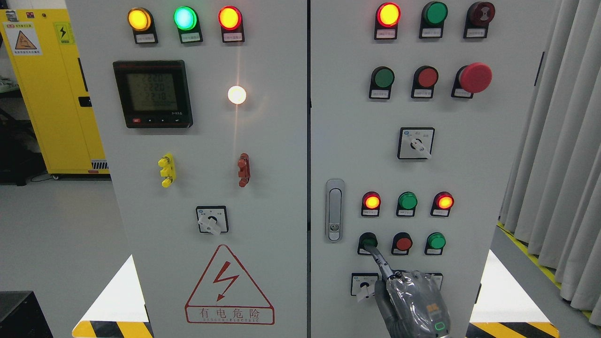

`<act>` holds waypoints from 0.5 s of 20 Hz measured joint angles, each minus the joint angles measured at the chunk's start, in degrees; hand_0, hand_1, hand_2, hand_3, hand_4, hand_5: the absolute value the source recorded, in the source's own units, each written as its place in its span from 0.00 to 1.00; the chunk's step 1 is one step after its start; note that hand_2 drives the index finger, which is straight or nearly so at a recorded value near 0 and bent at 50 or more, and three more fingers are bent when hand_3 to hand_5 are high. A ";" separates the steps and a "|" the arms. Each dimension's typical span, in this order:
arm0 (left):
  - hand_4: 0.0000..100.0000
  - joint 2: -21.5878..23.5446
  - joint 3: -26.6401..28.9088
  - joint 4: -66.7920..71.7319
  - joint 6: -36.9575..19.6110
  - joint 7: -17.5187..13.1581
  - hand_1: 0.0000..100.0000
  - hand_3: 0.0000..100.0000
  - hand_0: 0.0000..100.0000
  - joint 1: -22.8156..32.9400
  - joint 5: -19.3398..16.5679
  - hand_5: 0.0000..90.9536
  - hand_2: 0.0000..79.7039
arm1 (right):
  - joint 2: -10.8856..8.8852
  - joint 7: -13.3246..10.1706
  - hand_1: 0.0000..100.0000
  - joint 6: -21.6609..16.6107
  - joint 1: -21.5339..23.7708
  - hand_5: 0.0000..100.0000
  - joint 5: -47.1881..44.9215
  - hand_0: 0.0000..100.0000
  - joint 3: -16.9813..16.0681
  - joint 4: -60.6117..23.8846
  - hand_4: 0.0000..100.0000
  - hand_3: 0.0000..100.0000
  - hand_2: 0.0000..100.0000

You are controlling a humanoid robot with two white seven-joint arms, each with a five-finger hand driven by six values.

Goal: Press green start button
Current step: 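Press the green push button with the right hand's fingertip, then lower the right hand away from the button panel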

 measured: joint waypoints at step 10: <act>0.00 0.00 0.00 -0.01 0.00 0.00 0.56 0.00 0.12 -0.01 0.00 0.00 0.00 | 0.00 -2.35 1.00 0.19 1.51 1.00 -0.56 1.00 -0.01 -1.62 0.95 0.87 0.00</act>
